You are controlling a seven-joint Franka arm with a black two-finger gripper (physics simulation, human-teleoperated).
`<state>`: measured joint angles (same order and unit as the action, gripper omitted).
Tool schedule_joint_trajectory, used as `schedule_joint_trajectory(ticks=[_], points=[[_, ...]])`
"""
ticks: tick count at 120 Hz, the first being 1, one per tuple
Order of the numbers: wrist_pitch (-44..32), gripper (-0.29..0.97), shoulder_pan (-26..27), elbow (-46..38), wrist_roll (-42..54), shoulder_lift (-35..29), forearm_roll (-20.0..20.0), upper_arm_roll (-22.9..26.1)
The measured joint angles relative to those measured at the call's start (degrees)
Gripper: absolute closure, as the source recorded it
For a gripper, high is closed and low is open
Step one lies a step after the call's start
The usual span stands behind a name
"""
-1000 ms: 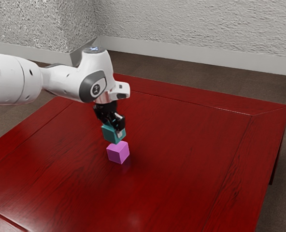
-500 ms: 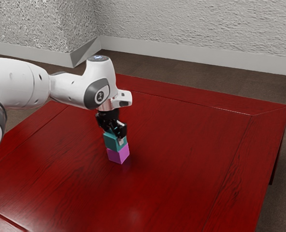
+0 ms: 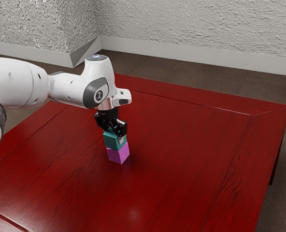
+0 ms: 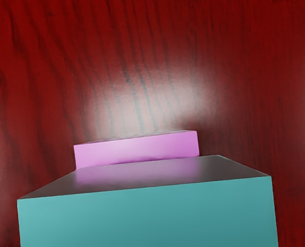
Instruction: Pick up the blue block with one arm, and put the blue block on the pink block with one arm
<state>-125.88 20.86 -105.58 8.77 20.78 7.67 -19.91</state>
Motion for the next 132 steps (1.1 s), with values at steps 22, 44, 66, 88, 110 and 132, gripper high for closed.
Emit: schedule_joint_trajectory(ticks=[22, 44, 66, 88, 110, 132], points=[[0.0, 0.33, -0.18, 0.06, -0.65, 0.0, -0.11, -0.03], [0.03, 0.33, -0.28, 0.9, -1.04, 0.43, -0.14, -0.04], [0.12, 0.33, -0.28, 1.34, -1.27, 0.69, -0.09, -0.03], [0.1, 0.33, -0.45, 1.15, -1.45, 1.32, -0.08, -0.03], [0.04, 0.33, -0.46, 1.22, -1.58, 1.65, -0.03, -0.03], [-0.01, 0.29, -0.44, 1.23, -1.61, 1.84, 0.1, -0.03]])
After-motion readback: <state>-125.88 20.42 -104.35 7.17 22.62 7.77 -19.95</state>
